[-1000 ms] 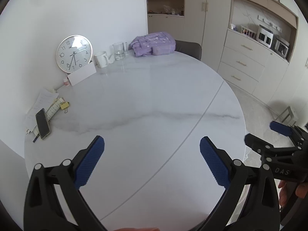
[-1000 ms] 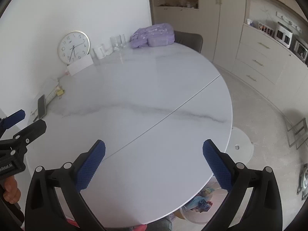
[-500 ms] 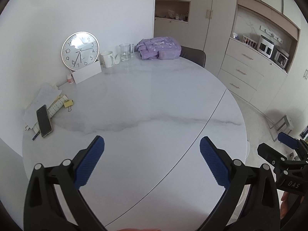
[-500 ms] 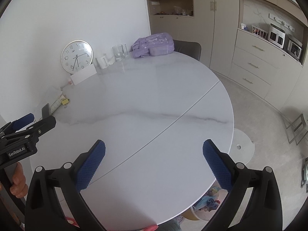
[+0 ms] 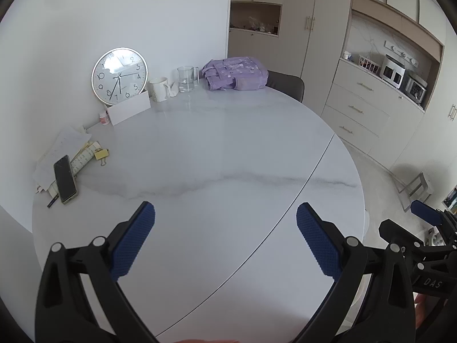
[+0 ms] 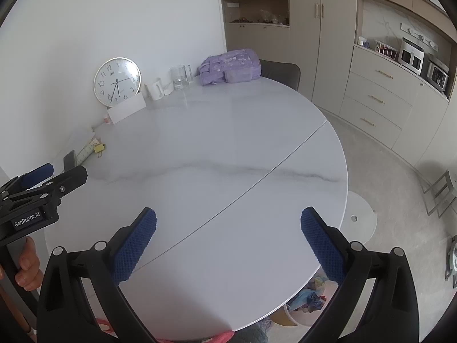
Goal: Collect trash
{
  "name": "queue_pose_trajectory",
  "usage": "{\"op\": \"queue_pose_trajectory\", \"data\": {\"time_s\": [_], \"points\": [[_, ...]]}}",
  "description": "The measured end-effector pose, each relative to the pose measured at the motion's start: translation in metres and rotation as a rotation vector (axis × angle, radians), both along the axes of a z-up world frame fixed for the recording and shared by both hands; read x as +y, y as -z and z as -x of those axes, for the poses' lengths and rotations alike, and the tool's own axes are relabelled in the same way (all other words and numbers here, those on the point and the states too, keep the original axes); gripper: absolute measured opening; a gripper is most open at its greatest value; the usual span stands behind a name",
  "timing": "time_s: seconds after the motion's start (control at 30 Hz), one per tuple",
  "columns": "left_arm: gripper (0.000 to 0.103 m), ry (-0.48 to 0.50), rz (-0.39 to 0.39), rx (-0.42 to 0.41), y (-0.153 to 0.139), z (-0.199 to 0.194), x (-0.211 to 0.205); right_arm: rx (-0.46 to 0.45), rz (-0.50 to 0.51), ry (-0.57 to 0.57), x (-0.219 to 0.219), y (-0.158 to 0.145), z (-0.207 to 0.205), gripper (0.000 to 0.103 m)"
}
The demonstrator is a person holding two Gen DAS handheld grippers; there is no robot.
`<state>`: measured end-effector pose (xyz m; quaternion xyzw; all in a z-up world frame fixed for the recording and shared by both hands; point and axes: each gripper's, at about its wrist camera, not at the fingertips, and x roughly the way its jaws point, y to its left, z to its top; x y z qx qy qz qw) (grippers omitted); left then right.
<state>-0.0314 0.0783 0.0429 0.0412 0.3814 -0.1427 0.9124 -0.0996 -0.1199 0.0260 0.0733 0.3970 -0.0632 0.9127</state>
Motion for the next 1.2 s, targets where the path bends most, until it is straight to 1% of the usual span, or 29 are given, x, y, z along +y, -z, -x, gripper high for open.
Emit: {"op": "queue_pose_trajectory", "data": {"time_s": [0.93,1.2], "points": [[0.095,0.028,-0.009,-0.027,-0.003,0.011,0.000,-0.014,0.004,-0.002,0.006,-0.003,0.013,0.101],[0.095,0.030,-0.006,-0.023,-0.002,0.010,0.001,-0.009,0.004,0.000,0.007,-0.002,0.014,0.101]]}}
